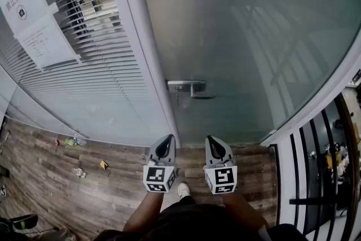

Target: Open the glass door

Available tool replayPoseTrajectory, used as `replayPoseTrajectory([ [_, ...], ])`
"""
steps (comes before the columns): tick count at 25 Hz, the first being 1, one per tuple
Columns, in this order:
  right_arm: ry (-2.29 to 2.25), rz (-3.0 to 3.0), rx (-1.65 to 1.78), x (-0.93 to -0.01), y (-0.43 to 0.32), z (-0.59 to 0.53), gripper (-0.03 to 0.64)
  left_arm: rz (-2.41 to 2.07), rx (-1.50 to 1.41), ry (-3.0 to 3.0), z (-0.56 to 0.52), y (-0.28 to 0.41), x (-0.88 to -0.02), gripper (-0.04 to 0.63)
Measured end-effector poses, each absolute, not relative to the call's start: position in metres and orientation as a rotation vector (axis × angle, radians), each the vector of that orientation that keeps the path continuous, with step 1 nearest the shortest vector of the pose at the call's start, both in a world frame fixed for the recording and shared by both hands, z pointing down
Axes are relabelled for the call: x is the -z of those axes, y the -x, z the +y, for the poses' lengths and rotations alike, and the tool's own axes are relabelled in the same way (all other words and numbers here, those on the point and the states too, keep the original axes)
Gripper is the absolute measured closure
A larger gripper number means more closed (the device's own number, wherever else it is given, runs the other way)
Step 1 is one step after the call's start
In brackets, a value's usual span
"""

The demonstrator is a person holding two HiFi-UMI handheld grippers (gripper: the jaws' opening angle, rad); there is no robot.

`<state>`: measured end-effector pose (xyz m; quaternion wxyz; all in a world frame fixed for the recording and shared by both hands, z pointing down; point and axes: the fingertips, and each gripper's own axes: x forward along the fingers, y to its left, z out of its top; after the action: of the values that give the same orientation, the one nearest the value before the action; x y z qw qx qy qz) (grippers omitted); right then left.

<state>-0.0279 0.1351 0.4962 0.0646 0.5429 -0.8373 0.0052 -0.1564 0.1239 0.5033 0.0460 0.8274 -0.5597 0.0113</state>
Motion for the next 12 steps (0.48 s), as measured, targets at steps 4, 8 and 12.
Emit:
replayPoseTrajectory([
  [4,-1.68,-2.485,-0.029,-0.499,0.041,0.11,0.603,-1.632,-0.012,-2.53,0.103,0.168,-0.5,0.594],
  [8,-1.668,-2.459,-0.024,-0.505,0.054,0.087,0.601,-1.609,-0.004,-2.523,0.079,0.177,-0.507,0.594],
  [12,-1.667,-2.427,0.006,-0.504,0.056,0.071,0.601,-1.572,0.014,-2.519,0.061,0.179,-0.513,0.594],
])
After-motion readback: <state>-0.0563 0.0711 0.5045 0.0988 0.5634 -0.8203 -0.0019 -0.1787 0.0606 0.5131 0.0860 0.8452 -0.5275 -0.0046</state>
